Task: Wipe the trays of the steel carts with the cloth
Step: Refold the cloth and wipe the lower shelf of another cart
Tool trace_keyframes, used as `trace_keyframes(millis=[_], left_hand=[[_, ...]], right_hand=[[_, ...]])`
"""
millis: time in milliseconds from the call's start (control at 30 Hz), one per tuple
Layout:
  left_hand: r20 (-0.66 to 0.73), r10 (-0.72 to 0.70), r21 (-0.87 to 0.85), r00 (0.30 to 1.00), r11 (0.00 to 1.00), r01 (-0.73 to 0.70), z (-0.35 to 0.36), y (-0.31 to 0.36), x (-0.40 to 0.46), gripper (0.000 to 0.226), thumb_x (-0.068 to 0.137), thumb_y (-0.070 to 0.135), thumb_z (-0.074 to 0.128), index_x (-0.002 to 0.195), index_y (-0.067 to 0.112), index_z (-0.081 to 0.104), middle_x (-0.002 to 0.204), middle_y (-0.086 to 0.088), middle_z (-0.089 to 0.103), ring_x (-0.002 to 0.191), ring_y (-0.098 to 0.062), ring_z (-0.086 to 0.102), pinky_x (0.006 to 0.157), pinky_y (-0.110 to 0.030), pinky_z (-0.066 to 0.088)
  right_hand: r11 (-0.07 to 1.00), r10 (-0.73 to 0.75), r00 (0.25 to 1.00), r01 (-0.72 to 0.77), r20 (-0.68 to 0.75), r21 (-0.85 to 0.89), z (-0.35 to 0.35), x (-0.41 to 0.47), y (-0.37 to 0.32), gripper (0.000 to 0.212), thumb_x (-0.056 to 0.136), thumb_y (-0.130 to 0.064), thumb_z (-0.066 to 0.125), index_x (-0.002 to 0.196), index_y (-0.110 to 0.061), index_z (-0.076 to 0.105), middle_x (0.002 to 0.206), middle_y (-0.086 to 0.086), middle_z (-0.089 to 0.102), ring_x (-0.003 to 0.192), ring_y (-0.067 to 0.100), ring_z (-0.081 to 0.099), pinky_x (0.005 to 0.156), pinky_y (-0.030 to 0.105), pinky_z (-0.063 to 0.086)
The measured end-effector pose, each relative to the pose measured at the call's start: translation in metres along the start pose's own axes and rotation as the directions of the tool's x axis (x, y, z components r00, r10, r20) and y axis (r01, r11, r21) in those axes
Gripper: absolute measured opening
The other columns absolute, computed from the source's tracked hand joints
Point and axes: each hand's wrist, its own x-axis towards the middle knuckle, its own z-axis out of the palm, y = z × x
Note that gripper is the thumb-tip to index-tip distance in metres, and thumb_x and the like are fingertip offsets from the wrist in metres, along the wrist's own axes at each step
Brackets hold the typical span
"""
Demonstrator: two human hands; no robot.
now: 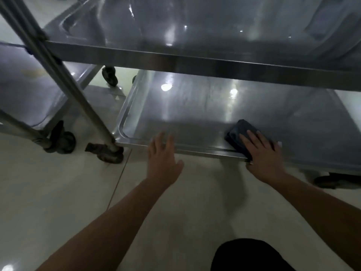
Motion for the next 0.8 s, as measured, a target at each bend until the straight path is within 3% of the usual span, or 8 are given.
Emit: trace_keyframes(millis=[67,133,367,467,567,800], left_hand=[[0.175,0.148,0.152,0.973,0.973,-0.176,0.017,0.022,0.001,0.103,0.081,0.036,0.067,0.159,0.026,0.001,0.165,-0.014,-0.004,0.151,-0.034,-0.007,0.123,-0.046,0.003],[0.241,0.215,0.24,0.946,0.932,-0.273,0.027,0.042,0.007,0.105,0.083,0.038,0.062,0.157,0.027,-0.012,0.166,-0.008,-0.013,0.151,-0.03,-0.017,0.121,-0.043,-0.007],[0.356,0.279,0.254,0.892,0.89,-0.379,0.071,0.087,0.02,0.105,0.082,0.034,0.06,0.157,0.026,-0.012,0.165,0.001,-0.02,0.151,-0.026,-0.019,0.122,-0.044,-0.008],[0.354,0.332,0.269,0.874,0.859,-0.435,0.09,0.084,0.018,0.11,0.074,0.035,0.068,0.159,0.026,-0.002,0.167,-0.001,-0.003,0.153,-0.029,-0.002,0.122,-0.046,0.003],[0.298,0.43,0.268,0.852,0.819,-0.507,0.098,0.077,0.021,0.113,0.06,0.029,0.074,0.158,0.029,0.019,0.164,-0.001,0.02,0.15,-0.027,0.02,0.119,-0.047,0.015],[0.402,0.456,0.236,0.794,0.786,-0.571,0.094,0.08,0.032,0.11,0.065,0.041,0.063,0.158,0.036,0.004,0.167,0.004,0.005,0.153,-0.02,0.007,0.121,-0.046,0.013]], right_hand=[[0.999,0.04,0.999,-0.04,-0.02,-0.009,0.001,-0.005,0.012,0.105,0.059,-0.026,0.088,0.152,-0.025,0.04,0.159,0.004,0.038,0.145,0.03,0.035,0.108,0.054,0.022],[0.996,0.087,0.996,-0.087,-0.037,-0.011,0.004,-0.011,0.029,0.106,0.06,-0.026,0.088,0.153,-0.026,0.037,0.159,0.004,0.038,0.145,0.03,0.034,0.109,0.055,0.023],[0.965,0.258,0.966,-0.257,0.002,-0.058,0.013,-0.046,0.118,0.104,0.071,-0.027,0.081,0.158,-0.027,0.024,0.164,0.003,0.026,0.15,0.029,0.022,0.115,0.056,0.022],[0.922,0.388,0.921,-0.387,0.03,-0.037,0.014,-0.067,0.162,0.104,0.072,-0.016,0.074,0.159,-0.03,0.019,0.166,0.0,0.019,0.152,0.025,0.014,0.118,0.054,0.016],[0.864,0.503,0.859,-0.504,0.097,-0.017,0.01,-0.086,0.204,0.104,0.076,-0.009,0.068,0.159,-0.033,0.01,0.168,-0.002,0.01,0.153,0.021,0.005,0.121,0.054,0.01],[0.66,0.725,0.646,-0.751,0.238,0.029,0.0,-0.112,0.27,0.106,0.084,-0.016,0.075,0.159,-0.034,0.003,0.169,-0.004,0.001,0.154,0.021,-0.002,0.121,0.06,0.01]])
